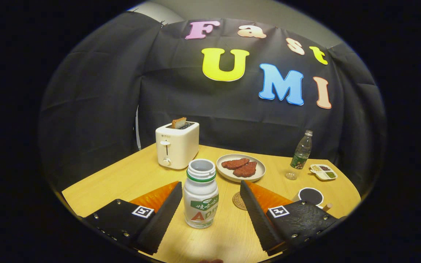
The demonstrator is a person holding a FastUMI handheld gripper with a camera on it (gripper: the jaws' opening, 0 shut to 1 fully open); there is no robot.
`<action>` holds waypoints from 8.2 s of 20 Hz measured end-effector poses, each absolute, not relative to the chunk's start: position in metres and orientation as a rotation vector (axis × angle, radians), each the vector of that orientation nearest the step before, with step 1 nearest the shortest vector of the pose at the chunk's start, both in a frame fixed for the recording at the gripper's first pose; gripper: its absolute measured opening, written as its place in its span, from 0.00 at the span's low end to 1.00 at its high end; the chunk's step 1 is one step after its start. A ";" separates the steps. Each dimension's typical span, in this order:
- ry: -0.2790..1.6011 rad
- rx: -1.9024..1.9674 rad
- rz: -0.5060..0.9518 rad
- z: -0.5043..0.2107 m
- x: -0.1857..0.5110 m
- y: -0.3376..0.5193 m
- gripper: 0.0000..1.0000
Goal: Take the bottle from table, then pour the juice into the cup, finally place the bottle on the coaster
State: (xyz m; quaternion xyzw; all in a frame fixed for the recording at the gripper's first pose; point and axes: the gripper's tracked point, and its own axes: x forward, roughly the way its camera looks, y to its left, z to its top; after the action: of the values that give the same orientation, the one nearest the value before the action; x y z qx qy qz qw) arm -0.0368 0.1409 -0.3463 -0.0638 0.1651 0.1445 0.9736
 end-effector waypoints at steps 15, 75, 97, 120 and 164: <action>0.395 -0.127 0.224 -0.383 0.006 0.153 0.84; 0.522 1.170 -0.159 -0.340 0.036 0.015 0.63; 0.496 1.473 -0.184 -0.344 0.046 0.001 0.63; 0.469 1.681 -0.177 -0.339 0.058 0.006 0.63; 0.367 1.763 -0.189 -0.311 0.069 0.000 0.63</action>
State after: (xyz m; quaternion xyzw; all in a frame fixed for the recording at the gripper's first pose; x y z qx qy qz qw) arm 0.0685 -0.0001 -0.3108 0.7660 0.1593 -0.0822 0.6174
